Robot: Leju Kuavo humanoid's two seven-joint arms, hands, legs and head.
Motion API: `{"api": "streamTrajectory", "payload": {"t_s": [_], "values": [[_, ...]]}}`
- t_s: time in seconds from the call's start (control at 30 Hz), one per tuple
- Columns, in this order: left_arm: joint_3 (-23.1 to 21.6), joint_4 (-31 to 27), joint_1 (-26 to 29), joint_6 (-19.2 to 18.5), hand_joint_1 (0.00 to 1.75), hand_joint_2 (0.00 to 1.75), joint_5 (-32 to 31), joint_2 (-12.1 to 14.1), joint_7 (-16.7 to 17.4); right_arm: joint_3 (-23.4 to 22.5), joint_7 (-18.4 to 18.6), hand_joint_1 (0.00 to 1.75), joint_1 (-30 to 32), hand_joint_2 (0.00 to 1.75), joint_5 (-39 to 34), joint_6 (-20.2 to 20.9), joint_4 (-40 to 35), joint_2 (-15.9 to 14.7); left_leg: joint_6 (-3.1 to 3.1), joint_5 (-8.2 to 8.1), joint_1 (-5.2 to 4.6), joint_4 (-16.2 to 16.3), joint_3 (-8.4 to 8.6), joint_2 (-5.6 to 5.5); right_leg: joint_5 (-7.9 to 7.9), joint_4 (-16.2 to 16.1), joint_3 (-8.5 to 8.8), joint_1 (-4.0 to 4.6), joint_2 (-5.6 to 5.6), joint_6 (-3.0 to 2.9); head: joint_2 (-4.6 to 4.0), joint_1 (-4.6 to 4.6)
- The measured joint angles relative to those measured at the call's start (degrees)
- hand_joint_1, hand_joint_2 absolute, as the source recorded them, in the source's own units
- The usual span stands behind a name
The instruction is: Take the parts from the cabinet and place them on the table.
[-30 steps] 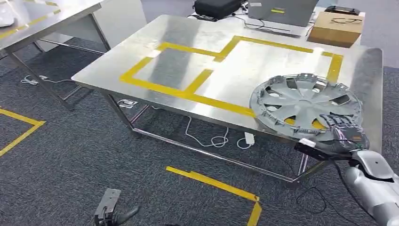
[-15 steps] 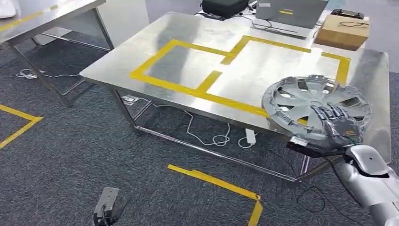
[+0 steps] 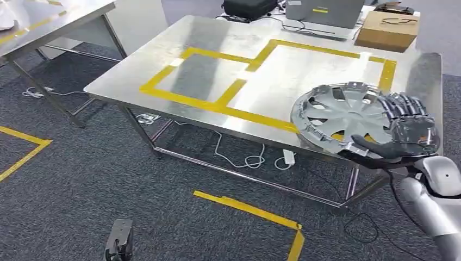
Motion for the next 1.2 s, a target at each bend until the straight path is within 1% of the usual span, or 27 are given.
{"api": "streamTrajectory", "payload": {"t_s": [0.03,0.07,0.1,0.17,0.2,0.3,0.33,0.37,0.4,0.5,0.53,0.57,0.6,0.67,0.7,0.73,0.8,0.87,0.9,0.97,1.0,1.03,1.07,1.1,1.13,1.17,1.2], "values": [[0.26,0.00,0.20,0.15,0.00,0.00,0.18,-0.02,-0.07,-0.64,0.02,0.00,0.83,0.00,-1.22,-0.07,-2.19,0.00,-0.09,0.14,0.12,1.22,-0.51,0.00,0.00,0.02,0.01,0.00,0.01,0.00,0.00,-0.02],[0.48,0.00,0.29,0.28,0.00,0.00,0.48,-0.04,-0.13,-1.25,0.00,0.00,1.57,0.00,-2.25,-0.13,-4.33,0.00,-0.07,1.55,0.18,-0.34,0.37,0.00,0.00,0.06,0.01,-0.01,0.05,0.01,0.00,-0.04],[0.66,0.00,0.31,0.48,0.00,0.00,0.53,-0.04,-0.20,-1.80,-0.04,0.00,2.16,0.00,-3.03,-0.22,-6.17,0.00,0.04,3.59,0.25,-3.81,2.03,0.00,-0.01,0.11,0.01,-0.01,0.11,0.02,0.00,-0.02],[0.83,0.00,0.28,1.05,0.00,0.00,0.57,-0.02,-0.37,-3.00,-0.48,0.00,3.38,0.00,-4.32,-0.44,-10.34,0.00,0.51,8.28,0.27,-14.11,7.09,-0.04,-0.09,0.19,0.10,-0.04,0.15,0.18,0.00,-0.02],[0.85,0.00,0.25,1.16,0.00,0.00,0.59,-0.04,-0.46,-3.59,-0.72,0.00,3.91,0.00,-4.78,-0.55,-12.59,0.00,0.78,7.72,0.10,-16.61,8.45,-0.21,-0.16,0.37,-0.16,0.36,0.23,0.49,0.00,-0.02],[1.03,0.00,0.42,1.22,0.00,0.00,0.61,-0.20,-0.52,-4.46,-0.83,0.00,5.04,0.00,-5.12,-0.59,-16.23,0.00,1.43,8.08,-0.18,-16.83,7.97,-0.19,0.41,-0.15,-0.30,0.10,0.26,1.52,0.00,0.09],[1.09,0.00,0.41,1.22,0.00,0.00,0.61,-0.24,-0.55,-4.66,-0.83,0.00,5.33,0.00,-5.15,-0.59,-17.09,0.00,1.99,8.49,-0.10,-17.35,7.98,-0.17,0.55,-0.26,-0.29,0.11,0.28,1.96,0.00,0.00],[1.16,0.00,0.33,1.25,0.00,0.00,0.61,-0.26,-0.57,-4.99,-0.83,0.00,5.64,0.00,-5.23,-0.59,-17.91,0.00,2.67,9.04,0.19,-17.90,8.07,0.05,-0.30,0.19,-1.05,-0.08,0.29,2.15,0.00,0.11],[1.20,0.00,0.28,1.27,0.00,0.00,0.61,-0.26,-0.61,-5.18,-0.83,0.00,5.71,0.00,-5.23,-0.59,-18.37,0.00,2.97,9.25,0.14,-18.05,7.93,0.04,-2.15,1.80,-1.60,-0.01,0.19,2.19,0.00,0.20],[1.27,0.00,0.33,1.27,0.00,0.00,0.61,-0.44,-0.63,-5.54,-0.68,0.00,6.15,0.00,-5.26,-0.57,-19.16,0.00,3.49,9.84,-0.18,-18.02,6.94,0.18,-9.41,15.56,-6.98,0.00,0.20,2.51,0.00,0.22],[1.31,0.00,0.33,1.27,0.00,0.00,0.61,-0.44,-0.63,-5.58,-0.68,0.00,6.45,0.00,-5.28,-0.57,-19.34,0.00,3.53,10.07,-0.29,-17.98,6.62,0.19,-10.01,17.82,-7.71,0.01,0.19,2.51,0.00,0.22],[1.36,0.00,0.35,1.25,0.00,0.00,0.68,-0.46,-0.63,-5.62,-0.92,0.00,6.73,0.00,-5.65,-0.68,-19.58,0.00,3.52,10.35,-0.38,-17.97,6.29,0.18,-9.06,17.20,-6.91,0.01,0.19,2.42,0.00,0.22],[1.46,0.00,0.34,1.27,0.00,0.00,0.83,-0.48,-0.63,-5.64,-1.05,0.00,6.80,0.00,-5.93,-0.81,-19.90,0.00,3.48,10.56,-0.44,-17.94,6.07,0.18,-7.39,14.35,-5.07,0.01,0.18,2.35,0.00,0.20],[1.73,0.00,0.33,1.27,0.00,0.00,1.03,-0.66,-0.66,-6.02,-1.55,0.00,6.77,0.00,-6.57,-1.25,-21.35,0.02,3.15,10.90,-0.51,-17.80,5.80,0.16,-3.06,2.73,2.16,0.03,0.06,2.01,0.00,0.22],[1.79,0.00,0.32,1.33,0.00,0.00,1.07,-0.68,-0.68,-6.13,-1.75,0.00,6.67,0.00,-6.70,-1.36,-22.12,0.02,2.86,11.08,-0.63,-17.67,5.60,0.13,-4.15,-1.09,4.28,0.15,-0.10,1.86,0.00,0.22],[1.79,0.00,0.30,1.44,0.00,0.00,1.09,-0.74,-0.68,-6.13,-1.88,0.00,6.79,0.00,-6.74,-1.35,-22.96,0.09,2.51,11.33,-0.72,-17.64,5.48,0.11,-3.05,-0.63,4.59,0.50,0.08,1.74,0.00,0.00],[1.88,0.00,0.30,1.51,0.00,0.00,1.20,-0.77,-0.70,-6.19,-1.79,0.00,6.79,0.00,-6.72,-1.27,-23.97,0.11,1.85,11.95,-0.61,-17.53,5.24,0.12,-3.02,-0.64,4.07,0.67,0.17,1.28,0.00,0.40],[2.01,0.00,0.32,1.60,0.00,0.00,1.40,-0.76,-0.68,-6.17,-1.79,0.00,6.84,0.00,-6.63,-1.24,-24.75,0.28,1.19,11.79,-0.55,-17.29,4.88,0.00,-2.09,-1.17,3.74,0.08,-0.02,0.21,0.00,0.42],[2.10,0.00,0.33,1.66,0.00,0.00,1.53,-0.76,-0.68,-6.17,-1.79,0.00,6.82,0.00,-6.61,-1.22,-25.08,0.39,0.64,9.68,-0.52,-15.80,4.29,-0.03,-1.75,-1.17,3.41,0.15,-0.09,-0.12,0.00,0.18],[2.23,0.00,0.35,1.71,0.00,0.00,1.62,-0.74,-0.68,-6.15,-1.79,0.00,6.89,0.00,-6.59,-1.22,-25.48,0.66,-0.16,3.64,-0.13,-7.23,1.44,-0.02,-1.07,-1.12,2.51,0.17,-0.16,-0.60,0.00,0.09],[2.27,0.00,0.38,1.73,0.00,0.00,1.66,-0.74,-0.68,-6.10,-1.79,0.00,6.95,0.00,-6.59,-1.22,-25.59,0.74,-0.38,1.45,-0.05,-2.61,0.04,-0.02,-0.72,-1.08,2.01,0.20,-0.16,-0.61,0.00,0.09],[2.30,0.00,0.42,1.75,0.00,0.00,1.75,-0.74,-0.68,-6.08,-1.79,0.00,7.05,0.00,-6.57,-1.25,-25.68,0.85,-0.54,0.36,0.01,0.36,-0.58,-0.02,-0.38,-0.99,1.51,0.21,-0.15,-0.56,0.00,0.07],[2.36,0.00,0.48,1.79,0.00,0.00,1.77,-0.74,-0.68,-6.06,-1.79,0.00,7.27,0.00,-6.57,-1.29,-25.83,0.94,-0.59,0.71,0.08,0.48,0.05,-0.02,-0.05,-0.89,1.00,0.21,-0.13,-0.49,0.00,0.07],[2.41,0.00,0.51,1.86,0.00,0.00,1.79,-0.74,-0.68,-6.06,-1.79,0.00,7.49,0.00,-6.57,-1.35,-26.03,1.01,-0.55,2.06,0.15,-1.75,1.94,-0.02,0.17,-0.81,0.57,0.21,-0.12,-0.40,0.00,0.09],[2.47,0.00,0.51,1.99,0.00,0.00,1.79,-0.74,-0.68,-6.06,-1.79,0.00,7.57,0.00,-6.59,-1.42,-26.31,1.07,-0.42,3.93,0.16,-6.17,4.80,-0.01,0.40,-0.66,0.20,0.21,-0.09,-0.27,0.00,0.09],[2.51,0.00,0.49,2.10,0.00,0.00,1.79,-0.72,-0.68,-6.06,-1.77,0.00,7.57,0.00,-6.59,-1.48,-26.66,1.18,-0.13,5.90,0.16,-12.38,8.69,-0.03,0.58,-0.49,-0.07,0.20,-0.06,-0.09,0.00,0.05],[2.54,0.00,0.43,2.12,0.00,0.00,1.79,-0.72,-0.68,-6.08,-1.77,0.00,7.58,0.00,-6.59,-1.59,-26.96,1.29,0.30,5.82,0.11,-17.25,11.58,-0.13,0.72,-0.36,-0.21,0.20,-0.07,0.10,0.00,0.09]]}}
